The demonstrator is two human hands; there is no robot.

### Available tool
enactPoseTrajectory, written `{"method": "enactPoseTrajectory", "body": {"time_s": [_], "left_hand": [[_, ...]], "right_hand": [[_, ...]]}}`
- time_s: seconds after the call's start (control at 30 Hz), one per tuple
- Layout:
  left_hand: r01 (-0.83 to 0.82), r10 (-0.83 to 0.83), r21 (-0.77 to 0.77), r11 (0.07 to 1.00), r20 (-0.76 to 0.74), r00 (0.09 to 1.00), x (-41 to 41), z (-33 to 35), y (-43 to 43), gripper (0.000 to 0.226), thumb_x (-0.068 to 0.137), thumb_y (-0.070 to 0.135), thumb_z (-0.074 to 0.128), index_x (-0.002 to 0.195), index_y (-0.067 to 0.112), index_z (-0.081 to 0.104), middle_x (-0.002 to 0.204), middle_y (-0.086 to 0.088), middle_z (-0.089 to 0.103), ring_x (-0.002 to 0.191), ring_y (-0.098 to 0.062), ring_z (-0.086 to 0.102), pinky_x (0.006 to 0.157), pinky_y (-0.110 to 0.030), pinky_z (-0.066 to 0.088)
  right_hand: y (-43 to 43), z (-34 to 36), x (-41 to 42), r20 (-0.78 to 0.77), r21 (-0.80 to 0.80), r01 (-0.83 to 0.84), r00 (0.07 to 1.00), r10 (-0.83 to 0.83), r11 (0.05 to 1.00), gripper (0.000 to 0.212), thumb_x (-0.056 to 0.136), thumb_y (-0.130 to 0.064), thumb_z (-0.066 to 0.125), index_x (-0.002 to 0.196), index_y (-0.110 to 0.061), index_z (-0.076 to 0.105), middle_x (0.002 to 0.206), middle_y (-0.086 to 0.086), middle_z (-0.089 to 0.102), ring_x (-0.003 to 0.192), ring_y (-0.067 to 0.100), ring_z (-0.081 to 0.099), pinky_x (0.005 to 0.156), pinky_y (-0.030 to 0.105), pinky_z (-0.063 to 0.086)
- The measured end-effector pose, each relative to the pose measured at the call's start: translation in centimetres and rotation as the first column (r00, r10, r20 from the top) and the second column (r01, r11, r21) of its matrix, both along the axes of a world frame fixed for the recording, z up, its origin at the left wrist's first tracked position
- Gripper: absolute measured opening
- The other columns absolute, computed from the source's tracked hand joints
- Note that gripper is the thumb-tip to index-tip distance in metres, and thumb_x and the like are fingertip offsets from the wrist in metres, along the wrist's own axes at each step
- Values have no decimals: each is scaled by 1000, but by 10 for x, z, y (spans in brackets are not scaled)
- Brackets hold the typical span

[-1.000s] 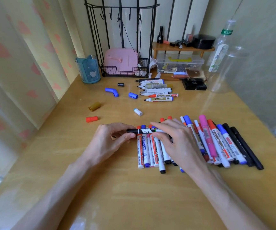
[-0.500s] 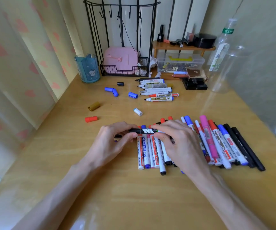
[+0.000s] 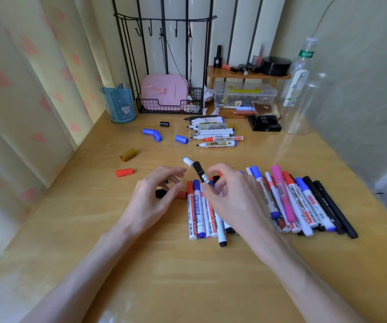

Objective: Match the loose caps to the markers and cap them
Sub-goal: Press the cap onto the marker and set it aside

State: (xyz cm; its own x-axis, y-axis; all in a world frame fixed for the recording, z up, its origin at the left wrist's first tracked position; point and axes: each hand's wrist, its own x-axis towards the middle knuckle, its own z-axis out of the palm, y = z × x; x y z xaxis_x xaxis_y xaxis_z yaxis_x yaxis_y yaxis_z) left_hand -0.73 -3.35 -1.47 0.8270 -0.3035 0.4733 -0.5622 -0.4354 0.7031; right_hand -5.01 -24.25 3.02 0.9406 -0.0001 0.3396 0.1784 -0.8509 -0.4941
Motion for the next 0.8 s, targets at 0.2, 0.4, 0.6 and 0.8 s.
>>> {"method": "enactPoseTrajectory", "body": {"time_s": [0.2,0.4,0.6,0.8], "left_hand": [[15,-15,88,996,2,1000,3,-12,5,25,100,22,69,123,30,72,117,16,66,100,-14,67,84,-41,56],[15,-22,159,987,40,999,2,-12,3,25,100,20,69,122,31,72,117,19,65,113,-8,63,91,-36,54],[15,-21,170,985,33,999,3,-13,3,24,101,21,67,121,31,72,119,20,64,115,-8,63,92,-38,54],[2,-6,151,989,29,1000,9,-8,5,23,101,22,65,122,31,72,120,16,66,118,-9,62,97,-40,53]], "right_hand": [[27,-30,9,109,-224,-16,993,41,975,16,92,-41,69,101,-29,65,64,-10,64,76,16,56,74,33,38],[22,-38,12,86,-231,-13,996,34,973,17,90,-42,70,99,-29,63,77,-10,67,81,18,47,82,39,46],[15,-33,15,78,-196,26,997,-10,980,16,89,-39,71,101,-29,67,86,-8,64,88,18,50,80,34,41],[1,-24,36,38,-147,-25,999,31,989,28,93,-43,69,119,-33,67,107,-10,61,105,16,53,89,35,38]]}}
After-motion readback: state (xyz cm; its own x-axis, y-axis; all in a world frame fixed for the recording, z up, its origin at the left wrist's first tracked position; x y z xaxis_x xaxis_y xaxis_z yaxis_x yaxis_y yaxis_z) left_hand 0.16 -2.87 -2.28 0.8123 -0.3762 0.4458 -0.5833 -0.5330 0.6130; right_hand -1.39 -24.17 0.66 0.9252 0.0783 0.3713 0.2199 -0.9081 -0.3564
